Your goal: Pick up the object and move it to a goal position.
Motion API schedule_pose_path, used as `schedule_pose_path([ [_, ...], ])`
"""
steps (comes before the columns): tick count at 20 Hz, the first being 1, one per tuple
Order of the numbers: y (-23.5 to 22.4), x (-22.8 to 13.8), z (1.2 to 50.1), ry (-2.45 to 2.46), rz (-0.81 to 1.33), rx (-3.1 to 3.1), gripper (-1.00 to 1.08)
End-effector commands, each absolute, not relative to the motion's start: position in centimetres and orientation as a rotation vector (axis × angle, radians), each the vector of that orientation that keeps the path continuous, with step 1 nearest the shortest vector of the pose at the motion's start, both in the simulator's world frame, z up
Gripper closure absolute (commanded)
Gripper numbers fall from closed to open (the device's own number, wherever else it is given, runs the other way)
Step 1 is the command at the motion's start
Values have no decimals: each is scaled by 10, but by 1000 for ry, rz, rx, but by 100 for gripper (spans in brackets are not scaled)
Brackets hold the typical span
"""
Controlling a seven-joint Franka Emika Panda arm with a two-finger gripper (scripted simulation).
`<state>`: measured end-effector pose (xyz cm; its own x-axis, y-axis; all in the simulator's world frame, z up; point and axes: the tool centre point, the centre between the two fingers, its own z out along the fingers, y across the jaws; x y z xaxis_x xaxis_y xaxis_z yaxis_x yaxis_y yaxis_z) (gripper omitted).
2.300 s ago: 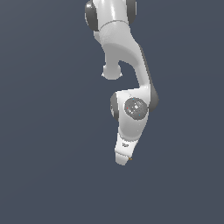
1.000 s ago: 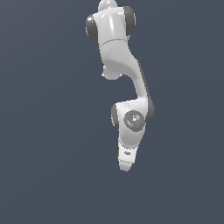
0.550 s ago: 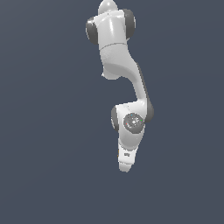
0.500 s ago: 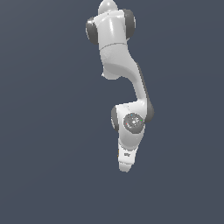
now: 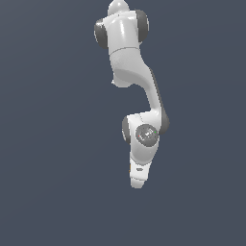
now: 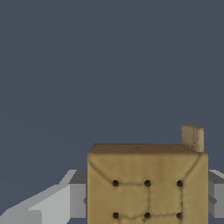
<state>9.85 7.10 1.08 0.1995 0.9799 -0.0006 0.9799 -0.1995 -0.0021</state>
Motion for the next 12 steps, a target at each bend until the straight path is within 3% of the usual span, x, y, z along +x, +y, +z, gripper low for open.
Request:
schedule_pose_path([
  [1,71,99,15,-1987,1,-2433,108],
  [12,78,93,78,-1989,3,-2433,108],
])
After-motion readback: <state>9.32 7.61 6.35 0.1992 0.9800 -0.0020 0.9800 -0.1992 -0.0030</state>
